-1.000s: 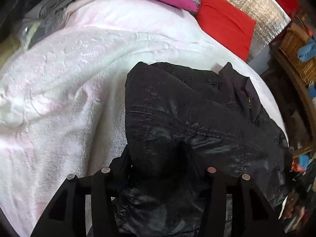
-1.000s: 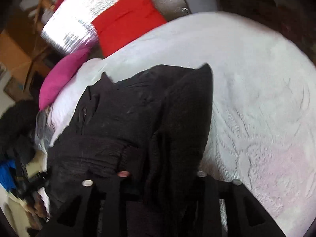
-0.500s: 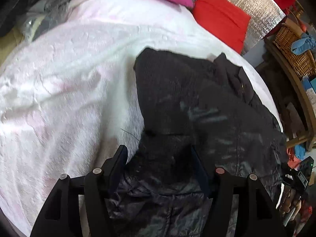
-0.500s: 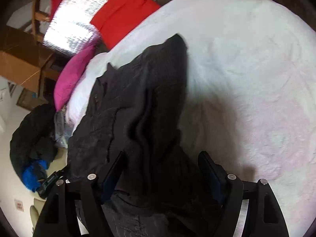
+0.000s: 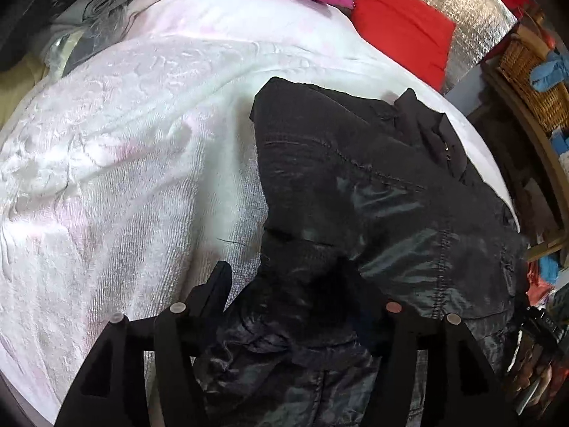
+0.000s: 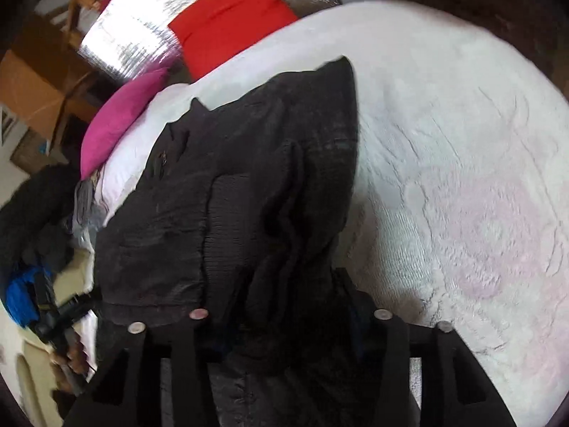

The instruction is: Fold large clothes

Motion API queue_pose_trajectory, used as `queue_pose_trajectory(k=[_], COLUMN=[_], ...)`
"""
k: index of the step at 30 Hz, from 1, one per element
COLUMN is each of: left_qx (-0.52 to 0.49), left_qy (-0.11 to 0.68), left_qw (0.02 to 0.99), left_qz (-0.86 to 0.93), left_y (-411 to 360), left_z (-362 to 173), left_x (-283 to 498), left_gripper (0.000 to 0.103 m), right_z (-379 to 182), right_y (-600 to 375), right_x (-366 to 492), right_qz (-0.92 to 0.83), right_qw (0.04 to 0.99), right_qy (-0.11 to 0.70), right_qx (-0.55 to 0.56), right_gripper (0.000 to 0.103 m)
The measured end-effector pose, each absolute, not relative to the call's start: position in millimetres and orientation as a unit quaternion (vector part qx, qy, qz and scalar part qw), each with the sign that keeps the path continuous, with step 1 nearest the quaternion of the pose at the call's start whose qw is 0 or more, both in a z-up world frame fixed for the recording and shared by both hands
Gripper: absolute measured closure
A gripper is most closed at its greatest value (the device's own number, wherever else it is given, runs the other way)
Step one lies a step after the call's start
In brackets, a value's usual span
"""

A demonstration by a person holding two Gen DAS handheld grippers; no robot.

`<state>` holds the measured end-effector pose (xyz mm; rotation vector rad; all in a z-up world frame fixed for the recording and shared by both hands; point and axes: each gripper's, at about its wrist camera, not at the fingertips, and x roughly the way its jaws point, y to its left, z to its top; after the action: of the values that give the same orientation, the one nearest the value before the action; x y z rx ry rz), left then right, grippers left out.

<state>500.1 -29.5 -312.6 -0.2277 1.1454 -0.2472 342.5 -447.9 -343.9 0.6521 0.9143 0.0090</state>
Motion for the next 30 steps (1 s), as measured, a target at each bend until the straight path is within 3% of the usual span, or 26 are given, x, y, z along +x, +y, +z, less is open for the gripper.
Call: queue_pose_trajectory(k=[5, 10, 21, 30], left_qx=[-0.109, -0.136, -0.139, -0.11], left_qy=[0.527, 0.525, 0.515, 0.463], left_qw=[0.835, 0.829, 0.835, 0.87], left_qz=[-0.118, -0.133, -0.135, -0.128], left_y=[-12.3, 14.6, 57.9, 81.0], left_z=[-301.5, -292.7, -294.1, -290.0], left_x=[480.7, 457.1, 404.7, 305.3], left_gripper=[0.04, 0.035, 0.034, 0.035], right_z=[-336.7, -333.6, -331.4, -330.9], right_y=[-453.8, -455.0, -469.0, -454.4], right_x=[331.3, 312.9, 268.6, 192.6], right_qz=[0.007, 0.005, -0.006, 0.023], right_qw=[0.841, 0.844, 0.844, 0.864], right_qy=[0.431, 0.419, 0.389, 0.363], right_qx=[0.327, 0.335, 0.368, 0.349], right_gripper=[0.036, 0.035, 0.034, 0.033])
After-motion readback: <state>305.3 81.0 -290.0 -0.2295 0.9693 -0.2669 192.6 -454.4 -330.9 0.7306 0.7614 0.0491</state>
